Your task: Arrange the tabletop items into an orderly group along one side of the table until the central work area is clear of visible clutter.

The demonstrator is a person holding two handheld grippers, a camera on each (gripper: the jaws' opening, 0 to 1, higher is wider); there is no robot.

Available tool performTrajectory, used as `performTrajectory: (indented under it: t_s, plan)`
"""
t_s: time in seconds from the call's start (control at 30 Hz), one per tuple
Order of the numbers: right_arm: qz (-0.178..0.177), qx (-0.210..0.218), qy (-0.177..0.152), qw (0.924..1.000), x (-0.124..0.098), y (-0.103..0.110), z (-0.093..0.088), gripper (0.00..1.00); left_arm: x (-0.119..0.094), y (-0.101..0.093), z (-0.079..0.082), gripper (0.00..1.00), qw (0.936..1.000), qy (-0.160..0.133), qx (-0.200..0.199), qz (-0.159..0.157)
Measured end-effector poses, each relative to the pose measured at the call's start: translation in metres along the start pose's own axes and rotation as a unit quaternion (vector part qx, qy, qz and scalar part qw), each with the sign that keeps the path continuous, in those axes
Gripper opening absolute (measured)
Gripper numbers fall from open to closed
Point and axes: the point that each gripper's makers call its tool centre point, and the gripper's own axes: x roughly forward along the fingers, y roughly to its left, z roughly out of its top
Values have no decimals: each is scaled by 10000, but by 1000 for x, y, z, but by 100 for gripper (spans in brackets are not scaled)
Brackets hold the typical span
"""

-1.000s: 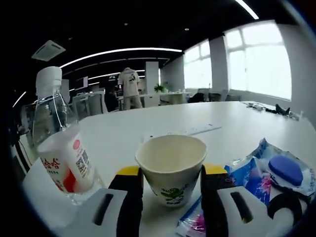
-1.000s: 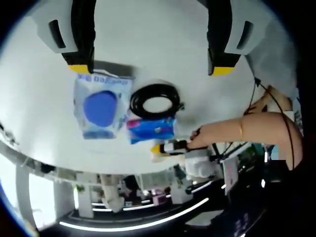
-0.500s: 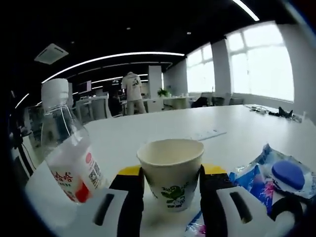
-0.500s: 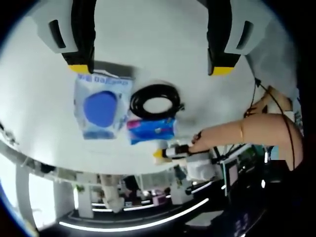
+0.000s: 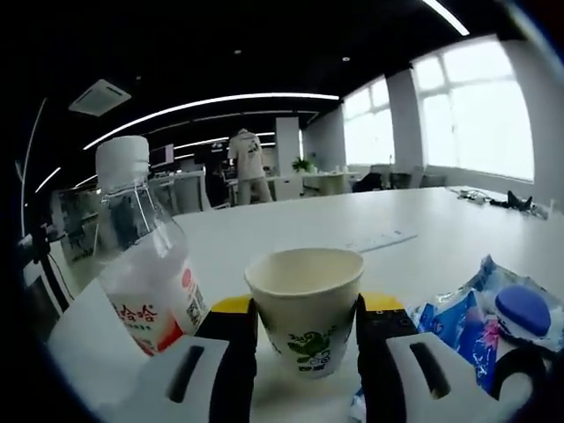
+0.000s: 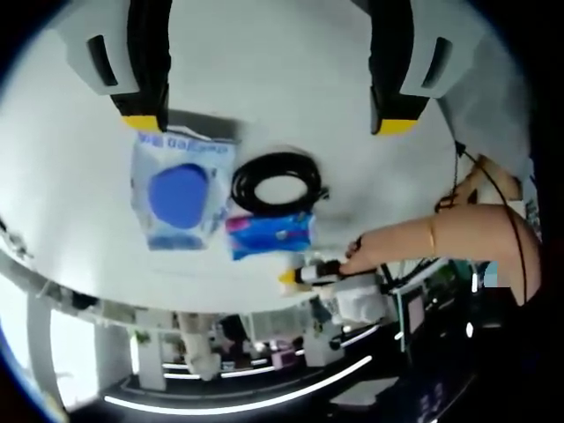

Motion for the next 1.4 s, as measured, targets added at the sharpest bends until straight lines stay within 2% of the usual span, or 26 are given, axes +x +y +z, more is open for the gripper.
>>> performTrajectory:
  t_s: [0.4,0.73,0.93,1.0,1.03,1.3,1.4]
  plan:
    - [-6,-2,3,10000,0,0,0,93,-3,6,-16,43,9996,216,-151,128]
    - [-4,8,-14,10000,0,-1,1,93,-3,6,-19,43,9991,326,-212,149]
    - [5,-3,-27,10000,0,0,1,93,-5,3,-15,48,9989,276,-361,104]
    - [9,11,-32,10000,0,0,1,93,-7,1,-14,51,9986,292,-431,80]
    - [1,0,-28,10000,0,0,1,93,-9,-1,-14,52,9976,311,-610,32]
    - [0,6,-54,10000,0,0,2,93,-21,-6,-16,57,9963,416,-743,-141]
    - [9,13,-58,10000,0,1,3,93,-28,-8,-16,59,9941,453,-965,-177]
